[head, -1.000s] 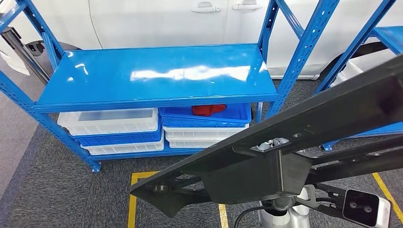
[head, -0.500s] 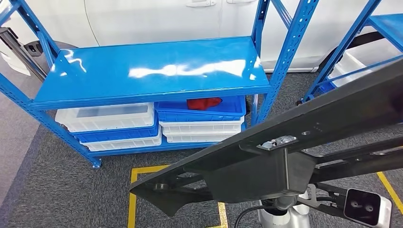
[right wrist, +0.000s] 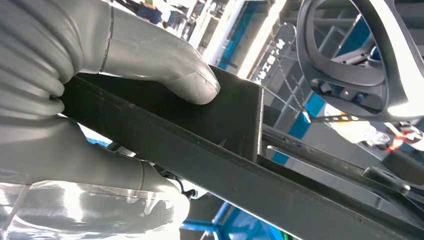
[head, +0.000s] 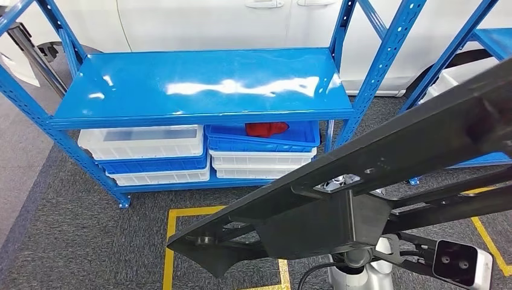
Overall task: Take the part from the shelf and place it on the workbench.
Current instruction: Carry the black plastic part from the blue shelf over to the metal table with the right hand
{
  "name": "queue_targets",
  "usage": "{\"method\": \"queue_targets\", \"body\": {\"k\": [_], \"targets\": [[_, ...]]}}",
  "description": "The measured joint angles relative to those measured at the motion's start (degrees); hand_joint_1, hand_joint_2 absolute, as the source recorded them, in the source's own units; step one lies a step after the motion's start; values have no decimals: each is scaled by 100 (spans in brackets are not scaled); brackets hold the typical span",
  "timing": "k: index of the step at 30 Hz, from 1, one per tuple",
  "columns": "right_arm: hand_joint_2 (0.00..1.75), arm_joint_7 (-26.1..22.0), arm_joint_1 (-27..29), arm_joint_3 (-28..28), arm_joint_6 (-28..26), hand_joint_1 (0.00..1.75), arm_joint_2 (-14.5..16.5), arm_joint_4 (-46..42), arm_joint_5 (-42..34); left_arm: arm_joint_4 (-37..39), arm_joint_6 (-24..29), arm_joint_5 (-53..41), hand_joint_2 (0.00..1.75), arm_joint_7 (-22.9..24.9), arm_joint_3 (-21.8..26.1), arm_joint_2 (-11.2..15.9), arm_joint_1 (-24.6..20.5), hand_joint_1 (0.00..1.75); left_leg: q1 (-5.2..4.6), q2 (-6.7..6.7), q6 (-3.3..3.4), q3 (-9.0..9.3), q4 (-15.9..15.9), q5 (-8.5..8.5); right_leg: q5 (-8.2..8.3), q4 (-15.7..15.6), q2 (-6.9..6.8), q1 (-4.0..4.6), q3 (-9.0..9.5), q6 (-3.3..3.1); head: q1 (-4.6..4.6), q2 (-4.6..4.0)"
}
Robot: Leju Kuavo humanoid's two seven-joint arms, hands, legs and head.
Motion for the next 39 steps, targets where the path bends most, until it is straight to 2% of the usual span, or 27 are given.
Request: {"method": "queue_targets", "body": {"k": [2,3,4,5,7,9,11,13,14,16,17,18,19,20,21,23,24,26,27,29,31,32,33,34,35,37,39], "targets": [[175,-1,9,-47,49,175,-1,0,32,0,6,-8,175,14,0,6,5,0,-17,-51,19,-43,12,17,-319,760,3,-6,-353,20,-1,0],[175,-1,13,-72,64,175,-2,0,54,0,19,-20,175,26,0,10,8,0,-25,-89,20,-57,20,23,-333,928,5,-7,-426,18,-1,0],[175,-1,17,-92,72,175,-2,0,79,0,38,-40,175,42,0,14,11,0,-30,-133,18,-65,29,26,-230,854,13,-7,-379,6,-1,0],[175,0,18,-108,77,175,-3,-2,106,0,59,-60,175,57,-1,18,11,0,-35,-187,14,-65,37,28,-35,542,41,-6,-213,-18,-1,0],[175,1,15,-125,73,175,-3,-26,157,0,83,-103,175,75,-2,24,4,0,-44,-291,-6,-76,56,31,299,-294,238,-4,205,-87,-1,0],[175,-1,16,-133,50,175,-4,-80,215,0,99,-144,175,77,-5,49,-1,0,-31,-390,-64,-121,70,46,394,-714,378,10,396,-126,-1,0],[175,-2,30,-135,22,175,-5,-151,284,-1,146,-191,175,79,-9,95,13,0,-13,-479,-143,-159,61,68,403,-755,303,16,402,-153,-1,0],[175,-2,55,-128,-20,175,-5,-239,359,-2,187,-217,175,84,-13,141,33,0,-19,-371,-200,-219,173,-16,432,-821,180,-11,432,-211,-2,0],[175,-2,85,-117,-69,175,-5,-294,402,-3,205,-214,175,92,-14,165,33,0,-23,-258,-223,-312,375,-145,444,-852,109,-26,448,-238,-3,0],[175,-1,177,-46,-218,175,-14,-416,501,-2,257,-193,175,118,-14,196,30,0,-4,-52,-271,-652,1096,-517,440,-861,-42,-16,454,-271,-3,0],[175,0,220,6,-288,175,-23,-466,543,-2,285,-184,175,133,-14,213,34,0,8,-12,-298,-821,1450,-652,435,-857,-113,-12,450,-274,-3,0],[175,1,251,61,-340,175,-34,-503,568,-2,304,-179,175,145,-14,230,46,0,19,11,-319,-915,1655,-691,429,-852,-181,-10,447,-274,-3,0],[175,1,266,110,-387,175,-46,-531,582,-2,309,-173,175,154,-13,249,59,0,29,30,-335,-896,1633,-616,420,-845,-242,-11,449,-267,-4,0],[175,1,271,159,-457,175,-69,-556,593,-2,304,-156,175,168,-12,269,71,0,38,65,-343,-757,1374,-447,409,-836,-303,-13,455,-255,-4,0],[175,1,266,214,-546,175,-103,-584,606,-2,299,-128,175,184,-8,290,76,0,44,157,-343,-539,965,-245,393,-824,-361,-12,466,-235,-4,0],[175,1,215,351,-757,175,-208,-636,633,-2,278,-58,175,226,7,326,62,0,14,383,-284,-196,281,-19,358,-788,-462,20,479,-181,-4,0],[175,1,178,420,-844,175,-263,-652,639,-2,265,-29,175,248,19,339,54,0,-2,445,-241,-137,135,3,346,-775,-506,40,482,-154,-4,0],[175,1,112,541,-1002,175,-365,-668,625,-2,231,-1,175,288,42,357,57,0,-14,360,-151,-160,111,3,332,-767,-603,53,491,-96,-3,0],[175,1,86,589,-1063,175,-414,-672,600,-2,217,2,175,303,51,361,69,0,-10,300,-116,-163,104,16,306,-745,-584,39,495,-58,-2,0],[175,-1,58,649,-1108,175,-509,-687,508,-2,187,9,175,313,60,365,78,0,1,178,-44,-165,83,54,91,-472,-353,-2,391,7,-2,0],[175,-3,54,662,-1060,175,-587,-701,411,-2,166,17,175,297,63,366,66,0,-3,54,1,-195,80,81,-301,226,-78,-22,67,29,-2,0],[175,-2,58,656,-1006,175,-619,-700,364,-2,159,20,175,279,64,366,62,0,-11,-15,14,-211,83,89,-457,609,-29,-21,-119,28,-2,0],[175,-2,61,637,-925,175,-641,-697,317,-2,156,20,175,256,66,366,66,0,-21,-89,23,-223,87,96,-512,858,-11,-21,-245,21,-2,0],[175,-1,63,598,-806,175,-656,-692,261,-2,154,25,175,230,69,365,72,0,-30,-166,27,-229,94,99,-451,899,1,-21,-270,6,-2,0],[175,-1,66,538,-658,175,-664,-687,204,-2,154,35,175,204,76,363,77,0,-37,-249,28,-231,104,102,-280,701,25,-19,-182,-19,-2,0],[175,-1,74,380,-357,175,-666,-673,124,-2,166,65,175,166,101,345,78,0,-46,-403,16,-234,123,105,126,-86,211,-16,189,-93,-3,0],[175,-1,95,239,-140,175,-642,-657,102,-3,190,97,175,140,134,324,72,0,-39,-532,-33,-269,138,119,303,-621,393,-7,417,-128,-3,0]]}}
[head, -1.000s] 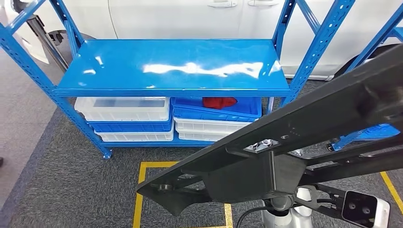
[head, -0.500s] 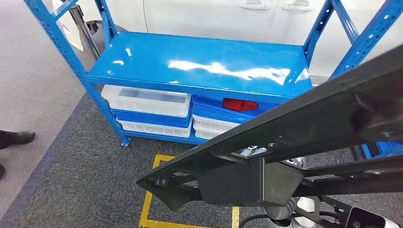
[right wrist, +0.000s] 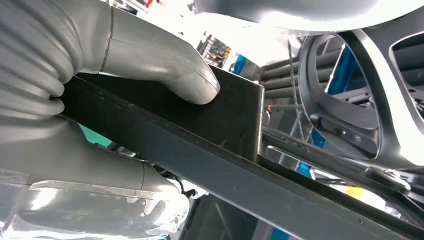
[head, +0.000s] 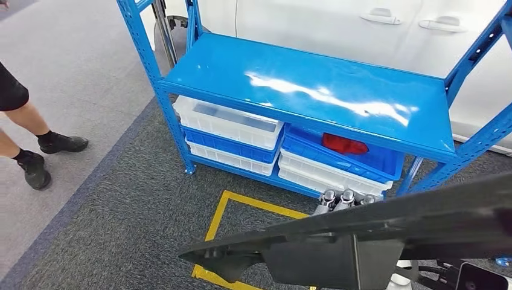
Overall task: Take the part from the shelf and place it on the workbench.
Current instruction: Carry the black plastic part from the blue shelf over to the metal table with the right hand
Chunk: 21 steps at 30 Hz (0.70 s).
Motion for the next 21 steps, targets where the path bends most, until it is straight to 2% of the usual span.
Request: {"method": "queue_targets", "body": {"k": [1,3,4,5,7,8,9,10,11,12,13,15,16,18,19,21], "targets": [[175,1,9,-52,68,175,24,11,1,-1,9,14,175,-10,16,-7,5,0,14,-55,-38,-23,-4,14,-6,-68,27,8,19,-2,0,0],[175,2,17,-109,139,175,85,39,3,-2,20,33,175,-20,48,4,23,0,37,-140,-111,-51,-19,37,32,-125,-94,4,30,-18,1,0],[175,2,15,-119,154,175,118,55,3,-2,26,39,175,-22,59,7,34,0,30,-75,-142,-72,16,9,51,-167,-156,-9,53,-39,-1,0],[175,2,13,-124,165,175,151,69,2,-2,34,47,175,-25,66,16,39,0,22,57,-171,-135,147,-79,69,-211,-233,-23,76,-69,-1,0],[175,2,13,-142,187,175,210,99,-2,-3,48,63,175,-44,77,40,33,0,19,395,-225,-415,741,-412,80,-251,-394,-17,105,-112,-3,0],[175,2,15,-153,195,175,234,113,-2,-4,52,71,175,-60,86,56,27,0,31,484,-251,-593,1117,-582,75,-248,-479,-9,106,-124,-3,0],[175,3,19,-163,194,175,257,129,-1,-5,54,74,175,-81,97,68,27,0,42,526,-272,-726,1403,-677,67,-242,-559,-4,105,-124,-4,0],[175,3,22,-168,187,175,284,144,1,-7,53,75,175,-104,109,80,34,0,55,549,-291,-767,1509,-670,57,-234,-636,-3,105,-119,-4,0],[175,3,25,-170,176,175,316,158,2,-10,51,75,175,-122,121,96,44,0,69,572,-306,-695,1394,-562,43,-223,-709,-4,107,-111,-4,0],[175,3,27,-170,157,175,354,172,3,-14,49,75,175,-136,136,118,53,0,82,626,-316,-511,1072,-383,23,-207,-779,-5,114,-97,-4,0],[175,2,31,-169,127,175,392,181,3,-17,50,70,175,-137,150,140,54,0,80,762,-317,-292,670,-236,1,-188,-842,1,123,-75,-4,0],[175,2,52,-164,41,175,468,192,16,-32,54,42,175,-121,175,192,41,0,52,965,-245,5,110,-81,-47,-148,-950,38,138,-20,-2,0],[175,2,68,-161,2,175,506,193,36,-39,54,22,175,-109,183,211,38,0,33,1000,-197,36,29,-92,-62,-139,-998,60,144,6,-2,0],[175,2,103,-158,-21,175,586,190,102,-50,17,-8,175,-108,192,241,55,0,25,863,-105,17,21,-74,-81,-138,-1082,64,158,63,-2,0],[175,2,124,-159,-12,175,618,181,138,-52,-16,-19,175,-122,195,252,67,0,29,800,-70,15,5,-59,-124,-103,-1023,49,155,98,-2,0],[175,0,194,-172,3,175,653,131,217,-55,-97,-55,175,-169,196,264,66,0,42,677,1,11,-26,-23,-378,248,-723,5,13,151,-2,0]]}}
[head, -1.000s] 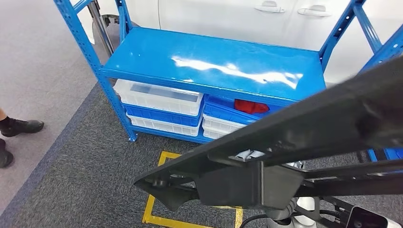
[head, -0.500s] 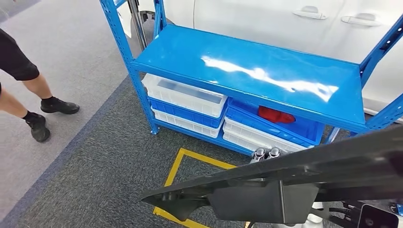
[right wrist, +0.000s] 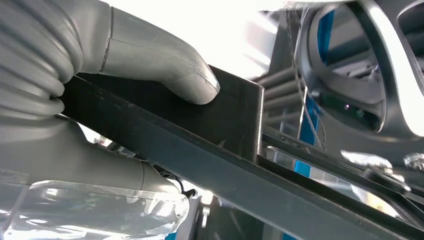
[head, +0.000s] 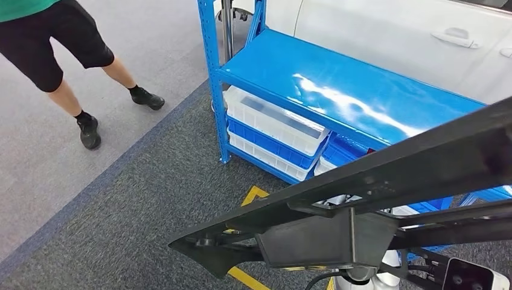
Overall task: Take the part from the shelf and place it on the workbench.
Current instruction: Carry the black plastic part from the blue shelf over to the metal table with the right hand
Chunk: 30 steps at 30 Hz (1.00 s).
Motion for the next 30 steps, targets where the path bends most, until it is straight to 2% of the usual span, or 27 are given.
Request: {"method": "queue_targets", "body": {"k": [1,2,3,4,5,6,8,9,10,11,12,13,15,16,17,18,19,20,21,22,24,25,27,28,30], "targets": [[175,-2,52,-11,-4,175,1,-36,45,-1,-37,-27,175,-22,-1,0,-9,0,-1,-64,23,-10,-2,10,-198,355,176,-12,-162,10,0,0],[175,-3,110,-23,-11,175,1,-70,86,-1,-68,-60,175,-41,-3,1,-19,0,-7,-135,39,-21,0,16,-387,766,275,-18,-362,12,0,0],[175,-4,164,-32,-20,175,1,-99,122,-1,-93,-86,175,-54,-5,1,-27,0,-15,-212,48,-28,3,20,-503,1113,318,-18,-540,11,0,0],[175,-3,205,-36,-26,175,1,-121,144,-1,-112,-104,175,-63,-8,1,-27,0,-22,-290,50,-31,8,22,-507,1290,336,-18,-642,6,0,0],[175,-3,234,-38,-33,175,1,-142,160,-1,-134,-119,175,-70,-10,1,-25,0,-28,-368,50,-31,14,22,-395,1237,347,-18,-637,-8,0,0],[175,-3,254,-39,-48,175,1,-167,177,-1,-162,-134,175,-74,-14,0,-25,0,-32,-446,49,-28,20,22,-194,965,372,-17,-525,-30,0,0],[175,-3,283,-40,-105,175,1,-229,230,-1,-238,-164,175,-75,-28,-15,-37,0,-39,-588,32,-36,39,23,204,170,607,-20,-183,-102,0,0],[175,-3,299,-40,-149,175,1,-264,255,0,-272,-177,175,-66,-36,-25,-48,0,-33,-656,9,-53,47,28,312,-121,719,-19,-64,-124,0,0],[175,-3,315,-39,-203,175,1,-297,281,1,-297,-185,175,-52,-42,-34,-55,0,-22,-718,-26,-74,49,34,352,-280,804,-11,-4,-140,0,0],[175,-3,331,-34,-263,175,1,-330,304,1,-310,-196,175,-32,-45,-41,-56,0,-10,-776,-69,-93,44,45,345,-327,811,0,7,-146,0,0],[175,-3,342,-25,-325,175,1,-362,327,1,-313,-205,175,-10,-46,-38,-48,0,1,-834,-112,-109,28,58,360,-352,745,0,18,-154,-1,0],[175,-3,348,-11,-379,175,2,-390,350,2,-310,-213,175,13,-46,-38,-38,0,3,-804,-143,-118,39,52,377,-389,681,-6,40,-174,0,0],[175,-3,371,32,-491,175,2,-452,389,2,-288,-223,175,58,-46,-32,-43,0,-12,-537,-190,-242,311,-126,408,-474,523,-29,96,-221,-2,0],[175,-3,391,61,-565,175,1,-482,408,2,-266,-234,175,90,-46,-27,-58,0,-8,-354,-207,-377,619,-301,409,-491,432,-23,115,-238,-1,0],[175,-2,411,104,-667,175,-5,-504,429,2,-237,-250,175,146,-46,-20,-76,0,-3,-233,-235,-553,993,-492,400,-493,342,-17,122,-253,-2,0],[175,-1,426,161,-780,175,-13,-518,444,2,-208,-266,175,210,-47,-14,-87,0,10,-177,-261,-714,1337,-633,391,-488,254,-11,124,-259,-2,0],[175,0,434,227,-887,175,-22,-523,454,3,-183,-281,175,273,-48,-9,-84,0,24,-145,-285,-808,1547,-687,381,-483,173,-9,125,-260,-1,0],[175,1,435,294,-977,175,-32,-523,460,3,-165,-288,175,325,-48,-3,-73,0,40,-120,-305,-788,1536,-630,369,-477,99,-9,129,-252,-1,0],[175,2,435,351,-1031,175,-39,-523,460,2,-154,-290,175,350,-48,8,-60,0,54,-83,-318,-647,1297,-479,353,-469,30,-12,139,-237,-1,0],[175,2,434,395,-1055,175,-44,-523,460,2,-146,-290,175,363,-48,19,-52,0,64,-1,-324,-420,898,-291,331,-458,-37,-14,156,-217,-1,0],[175,2,430,455,-1092,175,-53,-526,461,1,-140,-293,175,378,-48,39,-63,0,33,176,-277,-41,221,-75,282,-434,-158,8,188,-156,-2,0],[175,2,426,480,-1123,175,-59,-528,463,1,-140,-304,175,388,-48,42,-69,0,14,218,-235,33,72,-53,265,-426,-205,21,200,-125,-1,0],[175,2,418,517,-1218,175,-77,-532,469,2,-149,-361,175,414,-51,44,-57,0,-9,135,-143,21,38,-60,250,-427,-293,31,217,-67,-1,0],[175,2,419,532,-1257,175,-89,-535,479,3,-160,-404,175,425,-57,40,-41,0,-4,83,-106,19,27,-53,230,-423,-285,18,227,-29,-1,0],[175,1,438,549,-1300,175,-122,-558,504,3,-190,-475,175,416,-90,24,-27,0,9,-20,-36,23,-2,-31,46,-202,-66,-15,151,26,-1,0]]}}
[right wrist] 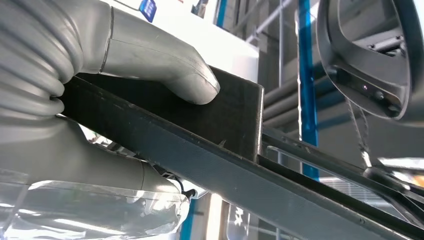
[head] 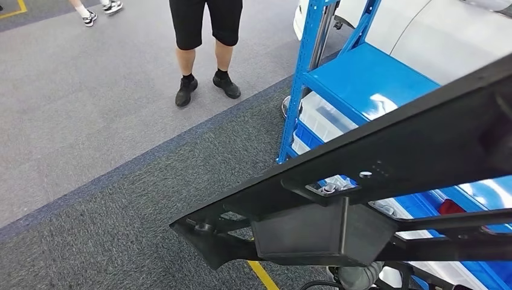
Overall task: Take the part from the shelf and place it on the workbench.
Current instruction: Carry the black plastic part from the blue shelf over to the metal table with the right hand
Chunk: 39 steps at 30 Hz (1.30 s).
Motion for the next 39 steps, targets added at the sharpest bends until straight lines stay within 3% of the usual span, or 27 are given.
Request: {"method": "queue_targets", "body": {"k": [2,3,4,5,6,7,9,11,13,15,17,19,20,21,23,25,26,28,29,31,33,34,35,36,37,39], "targets": [[175,-2,39,4,13,175,-56,-26,23,0,-33,-35,175,-70,-48,-28,-16,0,1,-111,41,-10,-9,16,-376,689,294,-10,-321,12,1,0],[175,-2,55,3,34,175,-92,-30,28,0,-46,-43,175,-125,-66,-43,-26,0,-6,-177,51,-19,-6,19,-537,1103,357,-8,-532,7,1,0],[175,-2,63,3,60,175,-127,-24,29,0,-58,-43,175,-184,-79,-58,-32,0,-14,-250,55,-24,-2,21,-610,1404,386,-3,-696,-2,1,0],[175,-1,63,3,84,175,-159,-14,25,0,-69,-38,175,-240,-86,-72,-34,0,-24,-326,58,-27,4,22,-568,1506,402,-2,-769,-16,1,0],[175,-1,57,3,108,175,-185,-1,15,0,-83,-31,175,-287,-90,-85,-34,0,-30,-404,59,-26,13,22,-414,1363,417,-1,-725,-39,1,0],[175,-1,45,3,140,175,-206,15,-5,0,-99,-22,175,-328,-95,-98,-35,0,-34,-486,57,-23,21,22,-183,1011,468,1,-578,-70,1,0],[175,-1,-4,-8,264,175,-235,56,-73,3,-117,0,175,-387,-99,-145,-48,0,-36,-637,36,-41,43,26,176,232,735,-3,-254,-128,1,0],[175,0,-59,-38,423,175,-253,108,-141,8,-97,32,175,-420,-99,-186,-64,0,-15,-767,-26,-92,50,48,265,-109,897,9,-128,-148,1,0],[175,0,-109,-66,540,175,-259,165,-171,9,-46,83,175,-426,-95,-199,-55,0,16,-853,-104,-129,38,74,286,-164,779,19,-111,-172,1,0],[175,1,-181,-75,603,175,-255,234,-181,11,28,157,175,-415,-78,-209,-44,0,7,-626,-158,-215,205,-32,322,-243,627,9,-65,-232,1,0],[175,1,-265,-84,597,175,-246,344,-205,12,85,216,175,-406,-55,-214,-70,0,-5,-267,-200,-495,793,-353,332,-284,450,23,-35,-280,0,0],[175,3,-376,-115,572,175,-238,511,-239,13,92,228,175,-407,-44,-214,-93,0,10,-140,-242,-817,1469,-627,322,-279,275,45,-36,-301,0,0],[175,4,-435,-138,568,175,-234,602,-251,13,87,222,175,-410,-44,-215,-88,0,18,-119,-257,-871,1599,-636,316,-276,195,51,-37,-302,0,0],[175,5,-490,-164,573,175,-230,687,-259,13,82,217,175,-416,-43,-214,-78,0,23,-96,-264,-802,1495,-539,309,-273,119,54,-34,-298,0,0],[175,5,-589,-216,623,175,-220,846,-275,13,71,209,175,-437,-42,-207,-65,0,17,69,-248,-379,744,-205,285,-266,-24,61,-11,-275,0,0],[175,5,-684,-263,691,175,-204,997,-277,13,62,207,175,-463,-42,-195,-78,0,-28,246,-166,-32,113,-17,258,-255,-139,88,9,-230,0,0],[175,5,-724,-278,712,175,-194,1067,-269,12,60,208,175,-472,-41,-191,-82,0,-52,275,-122,16,7,-10,250,-252,-187,99,15,-204,0,0],[175,5,-790,-292,716,175,-172,1182,-254,11,56,212,175,-483,-39,-184,-67,0,-63,155,-46,5,-15,8,236,-254,-275,105,25,-147,0,0],[175,5,-818,-296,711,175,-160,1229,-250,11,54,214,175,-486,-38,-182,-54,0,-53,96,-17,10,-39,23,203,-228,-237,93,28,-116,1,0],[175,2,-863,-305,685,175,-147,1292,-244,11,42,223,175,-495,-36,-182,-58,0,-24,-16,45,26,-89,61,-17,94,29,63,-99,-68,1,0],[175,-1,-872,-311,619,175,-145,1345,-242,11,4,230,175,-518,-35,-183,-86,0,-25,-136,77,11,-94,78,-383,851,318,36,-462,-47,1,0],[175,0,-865,-313,579,175,-147,1373,-245,11,-16,230,175,-531,-35,-183,-97,0,-27,-210,83,3,-91,82,-506,1214,371,30,-651,-39,1,0],[175,1,-858,-313,540,175,-147,1399,-251,11,-31,230,175,-541,-33,-183,-97,0,-29,-283,84,-1,-86,84,-528,1419,391,26,-769,-34,1,0],[175,1,-851,-313,508,175,-148,1416,-257,11,-37,230,175,-546,-31,-183,-93,0,-29,-359,82,-1,-77,84,-428,1389,402,18,-777,-32,1,0],[175,1,-844,-311,484,175,-148,1426,-259,11,-39,229,175,-546,-27,-185,-90,0,-28,-436,76,0,-65,81,-235,1136,426,5,-674,-34,1,0],[175,1,-826,-302,450,175,-149,1432,-255,13,-36,227,175,-529,-18,-195,-92,0,-30,-588,38,-20,-16,67,158,337,642,-40,-330,-40,1,0]]}}
